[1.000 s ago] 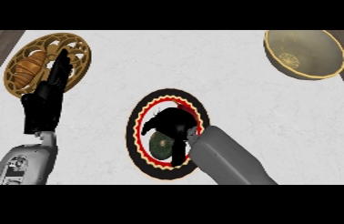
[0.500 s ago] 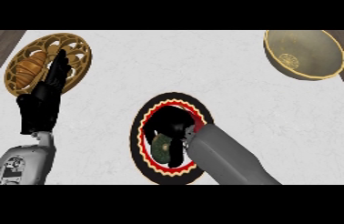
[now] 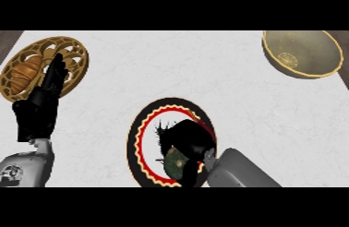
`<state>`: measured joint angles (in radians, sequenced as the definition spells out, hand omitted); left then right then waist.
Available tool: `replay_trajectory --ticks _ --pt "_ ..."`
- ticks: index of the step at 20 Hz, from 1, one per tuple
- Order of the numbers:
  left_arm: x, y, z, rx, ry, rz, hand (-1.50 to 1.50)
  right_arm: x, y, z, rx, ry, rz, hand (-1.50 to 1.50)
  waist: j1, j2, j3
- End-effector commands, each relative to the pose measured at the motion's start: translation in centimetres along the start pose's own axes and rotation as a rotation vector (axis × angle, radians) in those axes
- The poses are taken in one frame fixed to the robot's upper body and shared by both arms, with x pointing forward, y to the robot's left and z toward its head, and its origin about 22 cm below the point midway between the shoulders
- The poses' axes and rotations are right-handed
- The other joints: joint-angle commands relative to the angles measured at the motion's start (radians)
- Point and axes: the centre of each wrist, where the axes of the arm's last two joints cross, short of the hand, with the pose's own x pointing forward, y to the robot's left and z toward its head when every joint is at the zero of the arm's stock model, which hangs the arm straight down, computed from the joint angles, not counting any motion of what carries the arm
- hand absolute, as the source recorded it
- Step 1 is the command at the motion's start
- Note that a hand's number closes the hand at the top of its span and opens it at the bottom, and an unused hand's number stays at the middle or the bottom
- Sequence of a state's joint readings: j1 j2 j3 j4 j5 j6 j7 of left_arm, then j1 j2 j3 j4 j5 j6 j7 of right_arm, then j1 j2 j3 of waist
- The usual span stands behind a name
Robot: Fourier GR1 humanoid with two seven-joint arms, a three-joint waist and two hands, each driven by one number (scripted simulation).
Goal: Pick the squash from the plate and place it in the bowl
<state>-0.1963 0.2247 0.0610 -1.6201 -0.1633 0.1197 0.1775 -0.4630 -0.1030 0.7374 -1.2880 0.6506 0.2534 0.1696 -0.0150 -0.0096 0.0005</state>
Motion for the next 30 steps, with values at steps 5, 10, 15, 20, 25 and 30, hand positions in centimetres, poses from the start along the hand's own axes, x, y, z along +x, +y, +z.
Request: replay_trajectory --ticks 5,10,15,20,25,30 --pt "0.1 0.3 0.4 0.028 -0.001 -0.009 0.00 3.1 -2.4 7.5 -0.274 0.036 -0.190 1.50 -0.011 -0.001 -0.001" --pt "-0.7 1.0 0.0 0.016 0.001 -0.015 0.00 4.0 -5.6 12.8 -0.523 0.010 -0.273 1.50 -0.017 0.002 -0.001" --pt "0.0 -1.3 -1.2 0.001 -0.008 0.000 0.00 3.1 -6.6 16.4 -0.673 0.171 -0.268 1.50 -0.006 0.007 -0.001" --pt "-1.1 0.3 1.0 -0.017 0.001 -0.016 0.00 -1.4 -12.2 18.9 -0.828 0.242 -0.293 1.50 0.015 0.011 0.000" --pt "0.6 -0.7 -1.8 -0.020 0.007 0.022 0.00 -5.5 -13.9 18.1 -0.916 0.262 -0.354 1.50 0.013 0.012 0.000" --pt "-0.8 1.0 -0.1 -0.026 -0.006 0.000 0.00 -11.6 -18.3 19.3 -1.026 0.279 -0.393 1.50 0.026 0.014 0.000"
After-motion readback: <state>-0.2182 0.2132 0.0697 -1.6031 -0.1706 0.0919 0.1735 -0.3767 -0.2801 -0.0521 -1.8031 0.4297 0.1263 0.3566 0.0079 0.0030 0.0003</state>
